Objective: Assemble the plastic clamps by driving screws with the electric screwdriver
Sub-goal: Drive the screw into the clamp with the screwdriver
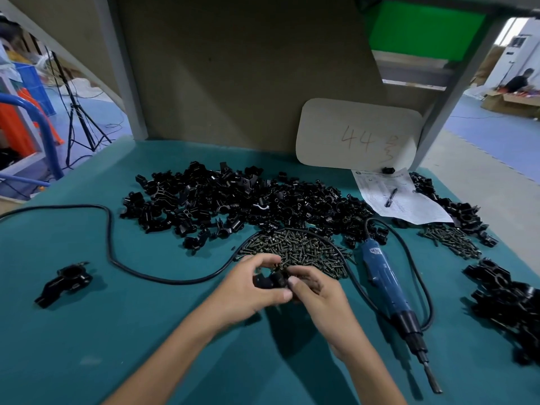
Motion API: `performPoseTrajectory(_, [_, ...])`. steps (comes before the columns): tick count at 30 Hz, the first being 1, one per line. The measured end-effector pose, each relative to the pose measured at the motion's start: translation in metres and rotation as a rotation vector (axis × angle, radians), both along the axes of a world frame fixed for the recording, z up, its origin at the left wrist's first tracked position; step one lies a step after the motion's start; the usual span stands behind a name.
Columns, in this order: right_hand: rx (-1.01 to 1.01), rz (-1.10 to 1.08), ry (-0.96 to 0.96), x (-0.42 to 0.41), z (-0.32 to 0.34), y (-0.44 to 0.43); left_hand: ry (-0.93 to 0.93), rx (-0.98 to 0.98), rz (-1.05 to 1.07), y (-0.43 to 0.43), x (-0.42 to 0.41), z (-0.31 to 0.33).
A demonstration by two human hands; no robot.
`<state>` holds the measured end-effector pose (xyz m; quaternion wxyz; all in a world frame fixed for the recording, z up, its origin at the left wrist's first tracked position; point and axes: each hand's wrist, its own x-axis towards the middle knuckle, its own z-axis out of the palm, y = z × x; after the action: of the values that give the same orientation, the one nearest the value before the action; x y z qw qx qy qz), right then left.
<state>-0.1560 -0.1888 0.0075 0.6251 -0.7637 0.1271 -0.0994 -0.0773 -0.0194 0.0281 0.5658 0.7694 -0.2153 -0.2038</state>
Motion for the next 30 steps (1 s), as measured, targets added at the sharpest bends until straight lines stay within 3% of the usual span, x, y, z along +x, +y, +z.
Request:
performPoseTrajectory(3, [0.148,-0.028,0.004,0.0,0.003,0.003,-0.317,0.051,0.029,0.0,-0.002,0.0])
performPoseTrajectory(7, [0.321,0.007,0.012,0.002,0.013,0.006,-0.456,0.077,0.049,-0.001,-0.003,0.002])
performPoseTrajectory(14, [0.432,0.023,0.015,0.001,0.022,0.007,-0.464,-0.019,0.107,-0.003,-0.008,-0.004])
performPoseTrajectory(30, [0.394,-0.044,0.05,0.001,0.022,0.011,-0.354,-0.124,0.131,-0.01,-0.009,-0.015])
